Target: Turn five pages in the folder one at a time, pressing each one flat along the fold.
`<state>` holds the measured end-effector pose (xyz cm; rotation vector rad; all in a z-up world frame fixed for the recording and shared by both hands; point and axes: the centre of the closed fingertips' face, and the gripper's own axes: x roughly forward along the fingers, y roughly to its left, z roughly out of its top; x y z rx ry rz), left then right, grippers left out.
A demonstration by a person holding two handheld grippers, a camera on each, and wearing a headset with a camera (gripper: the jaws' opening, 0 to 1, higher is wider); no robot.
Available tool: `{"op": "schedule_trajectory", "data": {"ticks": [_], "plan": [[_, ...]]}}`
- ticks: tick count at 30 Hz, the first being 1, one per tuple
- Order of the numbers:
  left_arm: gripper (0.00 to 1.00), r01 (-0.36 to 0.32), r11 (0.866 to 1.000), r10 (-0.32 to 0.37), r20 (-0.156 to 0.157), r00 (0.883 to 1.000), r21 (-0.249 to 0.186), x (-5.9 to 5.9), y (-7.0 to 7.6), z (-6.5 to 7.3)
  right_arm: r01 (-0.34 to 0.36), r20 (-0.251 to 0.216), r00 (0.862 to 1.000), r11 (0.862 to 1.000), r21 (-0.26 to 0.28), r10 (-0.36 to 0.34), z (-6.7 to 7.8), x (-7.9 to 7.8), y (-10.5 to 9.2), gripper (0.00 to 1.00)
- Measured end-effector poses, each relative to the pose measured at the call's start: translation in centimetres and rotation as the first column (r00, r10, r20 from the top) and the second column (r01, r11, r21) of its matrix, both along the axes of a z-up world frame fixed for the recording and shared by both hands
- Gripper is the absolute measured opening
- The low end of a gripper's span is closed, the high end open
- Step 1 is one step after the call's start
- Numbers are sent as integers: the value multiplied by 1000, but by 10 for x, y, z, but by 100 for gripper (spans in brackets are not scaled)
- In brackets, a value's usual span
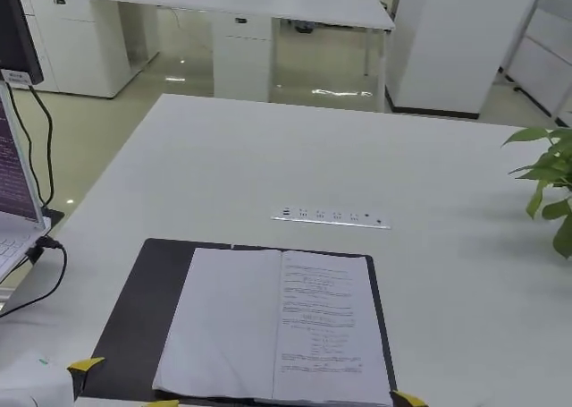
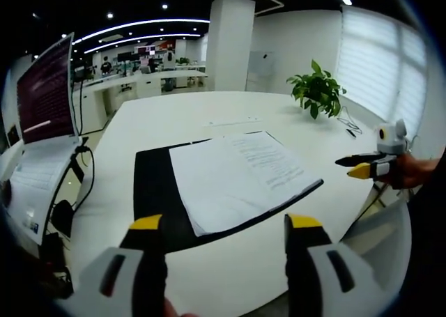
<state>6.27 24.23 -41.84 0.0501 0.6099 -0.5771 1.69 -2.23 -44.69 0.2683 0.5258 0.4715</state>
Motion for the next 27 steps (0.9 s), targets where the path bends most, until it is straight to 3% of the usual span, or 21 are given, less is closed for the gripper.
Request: {"op": "schedule_trajectory", "data": {"ticks": [5, 11, 20, 27], "plan": [[70, 29, 999, -29, -1, 1000, 21, 0, -5, 0, -4, -9, 1000, 1000, -13, 4, -2, -5, -2, 70], [73, 30, 1000, -30, 6, 1000, 0, 0, -9, 3, 23, -3, 1000, 1000, -22, -23, 0, -6, -14, 72], [72, 83, 996, -83, -19, 996, 14, -7, -21, -6, 58, -4, 998, 998, -14, -58, -2, -7, -24, 72], [73, 106, 994, -106, -15, 994, 6, -2, -31, -4, 62, -21, 998, 998, -24, -62, -8, -11, -27, 74]]}}
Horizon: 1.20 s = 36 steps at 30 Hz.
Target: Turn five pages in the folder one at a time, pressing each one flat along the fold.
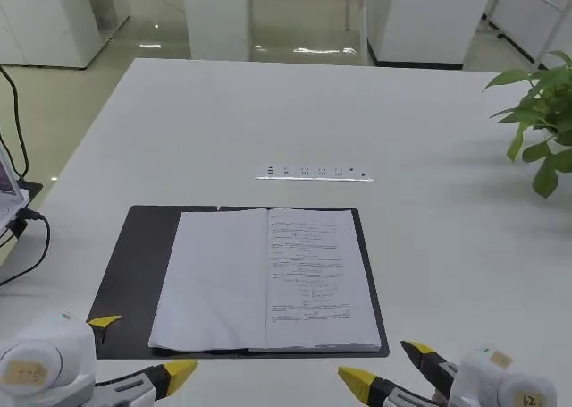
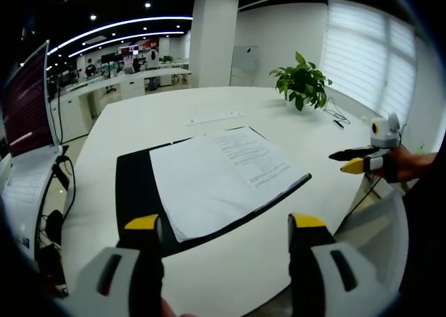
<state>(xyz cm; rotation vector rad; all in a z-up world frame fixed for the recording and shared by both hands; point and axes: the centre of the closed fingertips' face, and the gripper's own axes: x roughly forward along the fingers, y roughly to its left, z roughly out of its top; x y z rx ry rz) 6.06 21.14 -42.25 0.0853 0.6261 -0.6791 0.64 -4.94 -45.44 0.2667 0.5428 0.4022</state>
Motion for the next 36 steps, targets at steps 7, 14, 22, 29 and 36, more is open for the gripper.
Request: {"op": "schedule_trajectory", "data": {"ticks": [7, 14, 22, 29, 36], "plan": [[75, 53, 999, -54, -13, 998, -9, 5, -17, 1, 20, -13, 1000, 1000, 5, -20, -3, -3, -8, 74], [75, 161, 986, -162, -24, 986, -40, 9, -54, 0, 52, -32, 998, 998, 21, -51, -8, -6, -15, 74], [75, 313, 950, -313, -45, 949, -2, 6, -99, -8, 73, -57, 996, 997, 23, -71, -16, -10, -25, 75], [74, 396, 917, -394, -58, 917, 36, 12, -127, -19, 80, -75, 994, 996, 29, -78, -22, -12, -29, 74], [73, 446, 894, -442, -71, 894, 49, 17, -154, -26, 90, -81, 993, 995, 40, -87, -24, -9, -32, 74]]}}
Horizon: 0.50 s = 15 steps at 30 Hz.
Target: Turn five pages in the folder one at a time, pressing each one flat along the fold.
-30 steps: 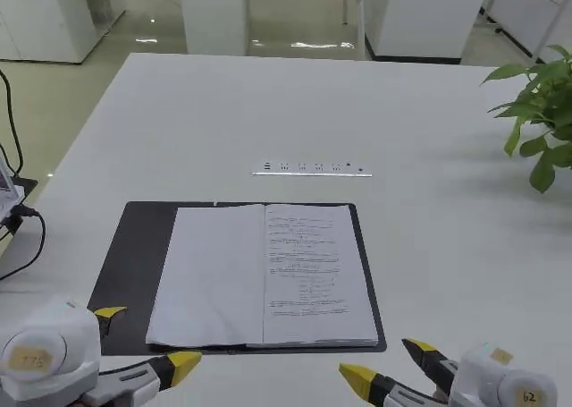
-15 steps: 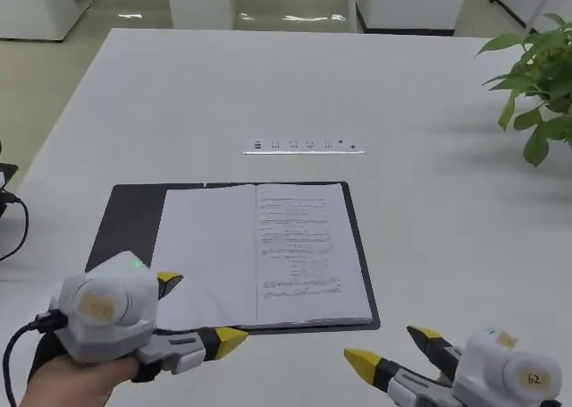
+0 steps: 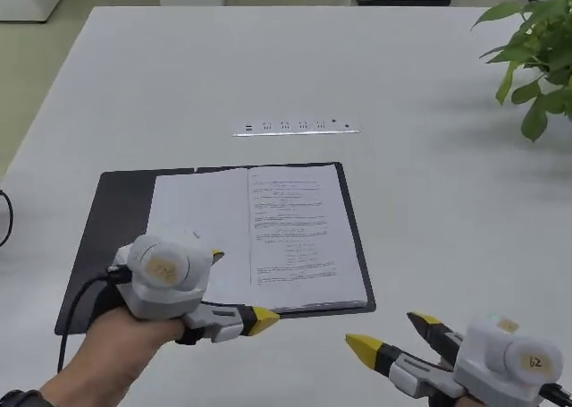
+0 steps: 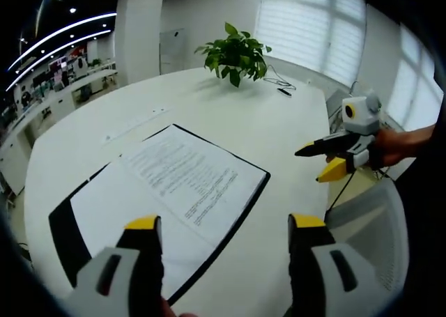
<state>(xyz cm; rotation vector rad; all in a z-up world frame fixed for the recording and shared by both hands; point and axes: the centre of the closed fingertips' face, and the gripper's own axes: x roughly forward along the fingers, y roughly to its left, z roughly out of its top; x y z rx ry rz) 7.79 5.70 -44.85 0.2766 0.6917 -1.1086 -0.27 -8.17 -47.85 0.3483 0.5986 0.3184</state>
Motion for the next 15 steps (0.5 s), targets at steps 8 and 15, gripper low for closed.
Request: {"op": "schedule_trajectory", "data": {"ticks": [8, 15], "plan": [[70, 34, 999, -34, -18, 999, -2, 6, -38, -13, 5, -6, 1000, 1000, 12, -5, -2, 1, -6, 75], [69, 81, 997, -81, -21, 997, 20, 3, -62, -27, -6, -24, 1000, 1000, 15, 6, -8, -4, -4, 75]]}}
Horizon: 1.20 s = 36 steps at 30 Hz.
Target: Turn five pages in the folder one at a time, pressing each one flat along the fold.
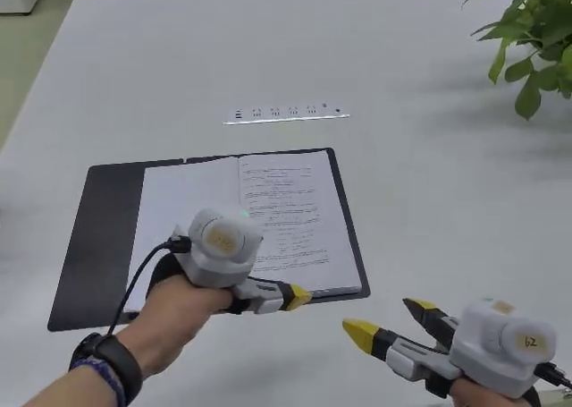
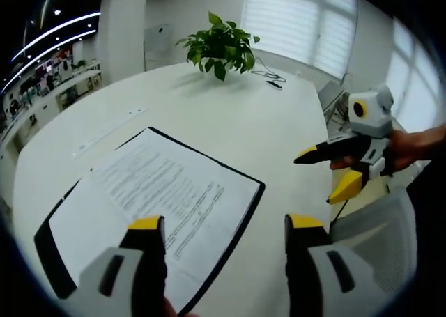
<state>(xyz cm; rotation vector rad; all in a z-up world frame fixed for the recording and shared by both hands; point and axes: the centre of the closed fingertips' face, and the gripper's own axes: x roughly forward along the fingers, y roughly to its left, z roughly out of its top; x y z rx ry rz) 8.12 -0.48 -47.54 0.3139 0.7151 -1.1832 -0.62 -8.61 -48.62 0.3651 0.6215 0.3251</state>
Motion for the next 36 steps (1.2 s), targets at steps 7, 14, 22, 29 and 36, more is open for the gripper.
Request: {"op": "schedule_trajectory", "data": {"ticks": [7, 14, 22, 29, 36], "plan": [[67, -25, 1000, 25, -7, 1000, -5, 9, -24, -15, -8, -13, 1000, 1000, 12, 8, -4, -2, 1, 74], [64, -49, 999, 49, -18, 999, -7, 21, -46, -36, -21, -22, 1000, 1000, 17, 21, -5, -3, 0, 75], [62, -95, 995, 94, -14, 995, -8, 31, -67, -54, -4, -26, 1000, 1000, 31, 5, -8, -6, -6, 75], [64, -89, 996, 89, 10, 996, 8, 25, -76, -69, 22, -34, 999, 999, 44, -21, -10, -8, -14, 74], [61, -64, 996, 59, 89, 994, 60, 24, -74, -76, 39, -39, 999, 998, 42, -37, -12, -7, -22, 72]]}}
